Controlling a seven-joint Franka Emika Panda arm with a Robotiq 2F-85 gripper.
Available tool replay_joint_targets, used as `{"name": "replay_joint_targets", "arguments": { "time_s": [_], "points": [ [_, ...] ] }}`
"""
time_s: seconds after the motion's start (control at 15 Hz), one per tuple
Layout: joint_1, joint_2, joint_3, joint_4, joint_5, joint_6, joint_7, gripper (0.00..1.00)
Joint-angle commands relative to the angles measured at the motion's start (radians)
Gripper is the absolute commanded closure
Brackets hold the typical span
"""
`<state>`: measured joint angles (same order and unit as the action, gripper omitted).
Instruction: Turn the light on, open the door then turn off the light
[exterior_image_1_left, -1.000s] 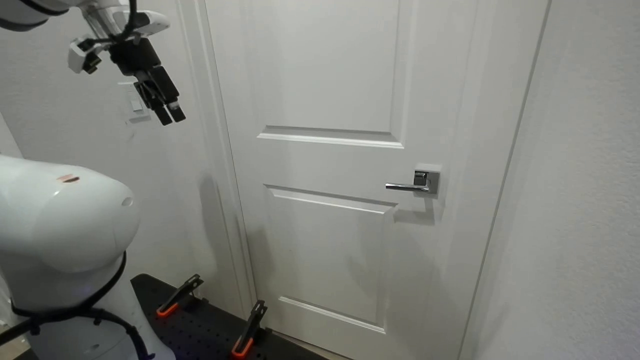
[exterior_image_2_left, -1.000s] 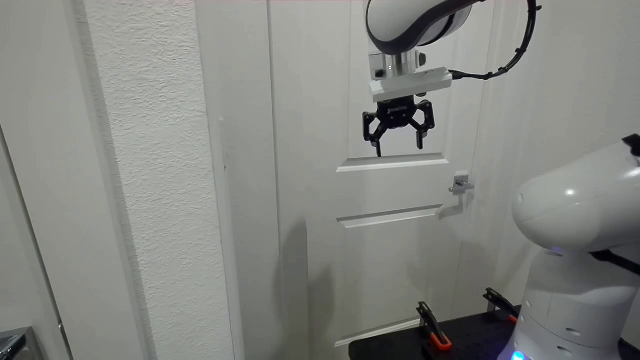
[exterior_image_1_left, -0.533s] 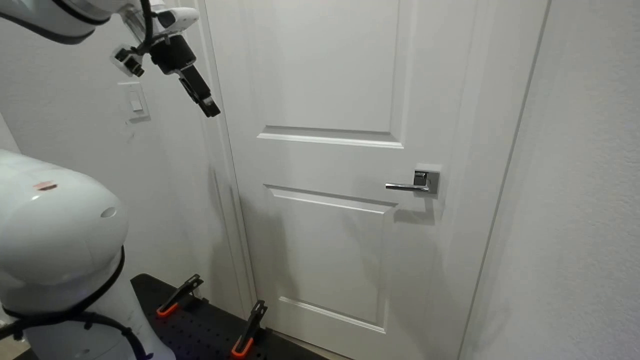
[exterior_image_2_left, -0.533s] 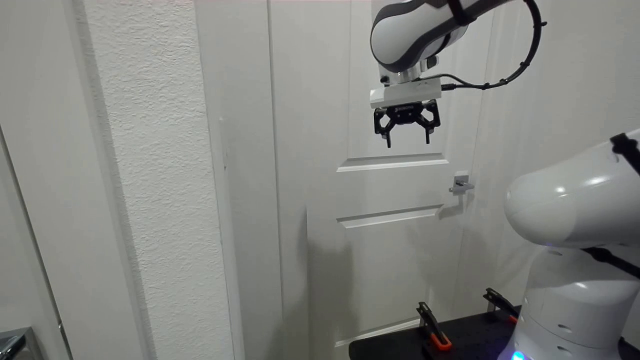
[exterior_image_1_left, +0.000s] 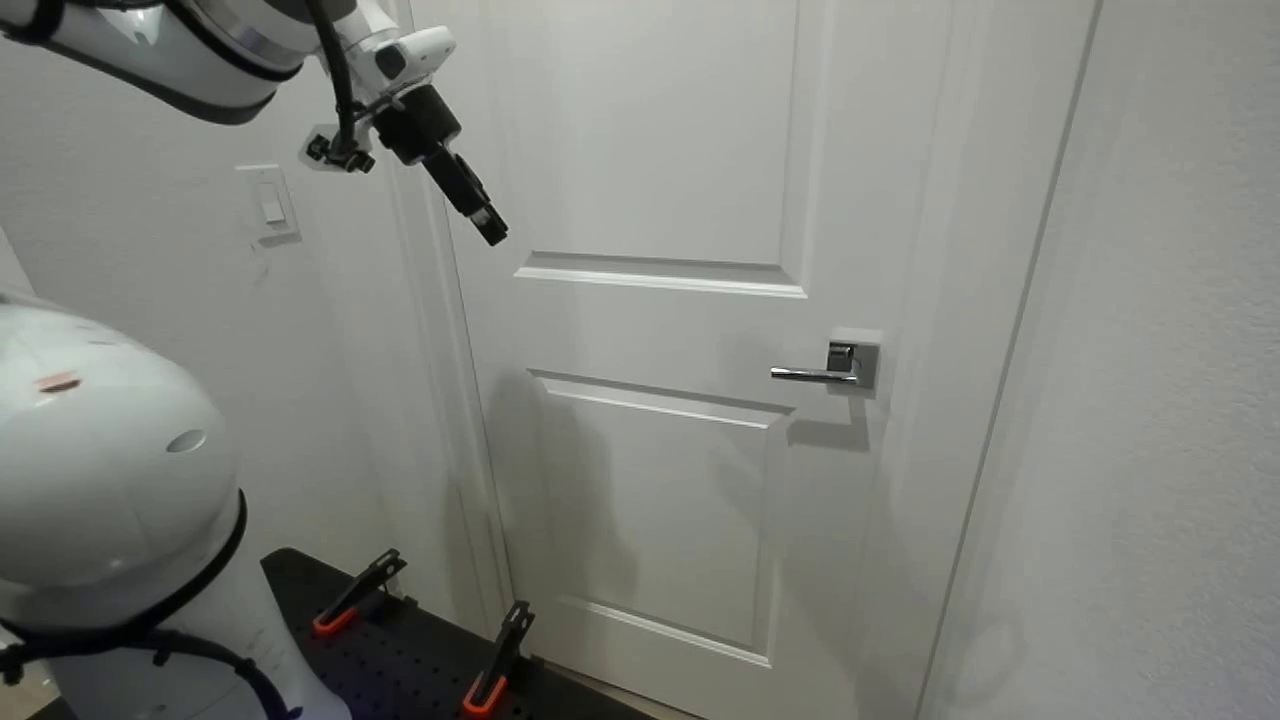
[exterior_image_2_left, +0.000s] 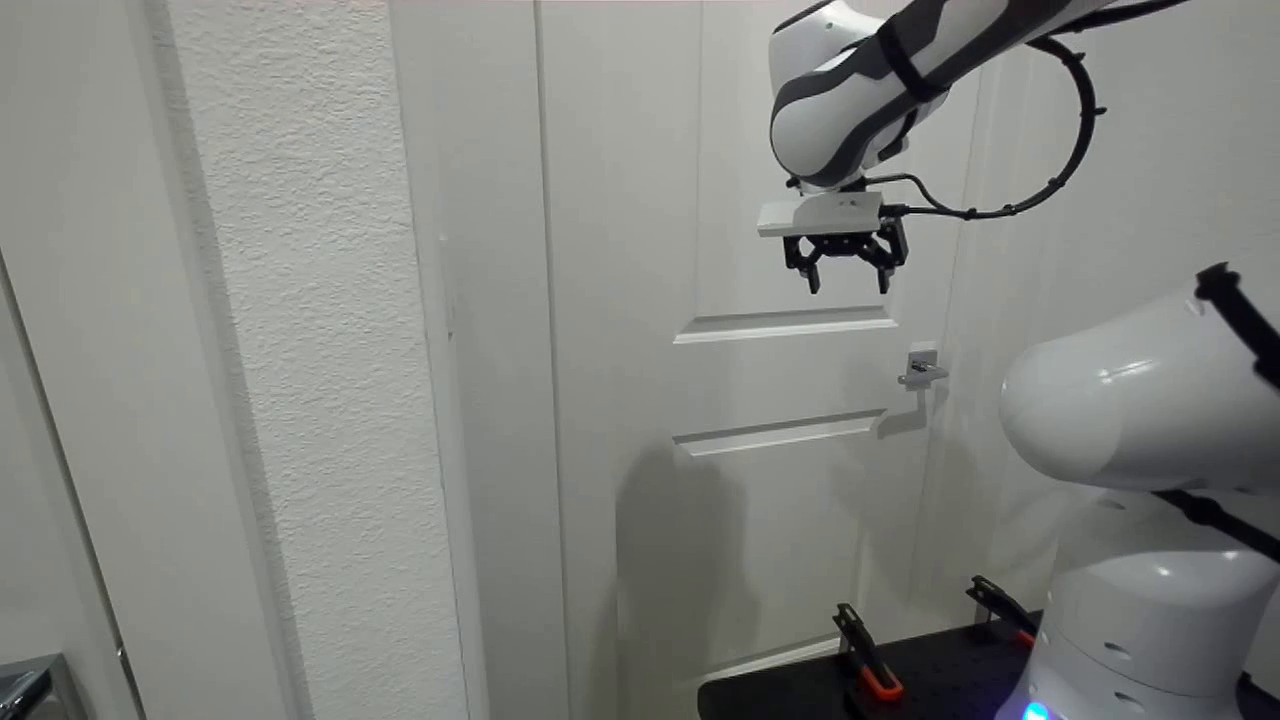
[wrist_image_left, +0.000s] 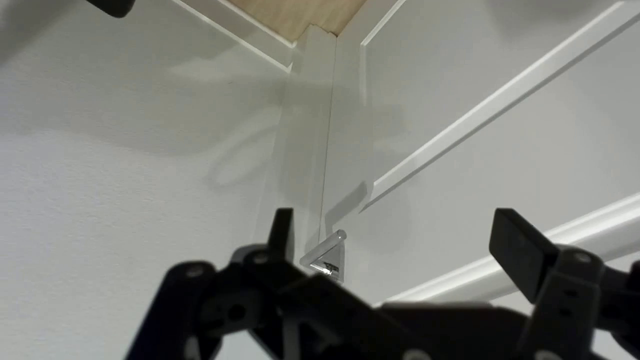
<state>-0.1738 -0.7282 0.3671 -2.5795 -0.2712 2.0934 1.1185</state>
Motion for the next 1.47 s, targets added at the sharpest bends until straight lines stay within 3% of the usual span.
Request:
{"name": "replay_joint_targets", "arguments": {
  "time_s": [0.0, 0.53, 1.4],
  "points": [
    [-0.033, 0.045, -0.045, -0.012, -0.059, 0.066, 0.081, 0.00],
    [-0.091, 0.197, -0.246, 0.043, -0.072, 0.199, 0.027, 0.00],
    [-0.194, 0.439, -0.343, 0.218, -0.248, 0.333, 0.077, 0.00]
  ]
}}
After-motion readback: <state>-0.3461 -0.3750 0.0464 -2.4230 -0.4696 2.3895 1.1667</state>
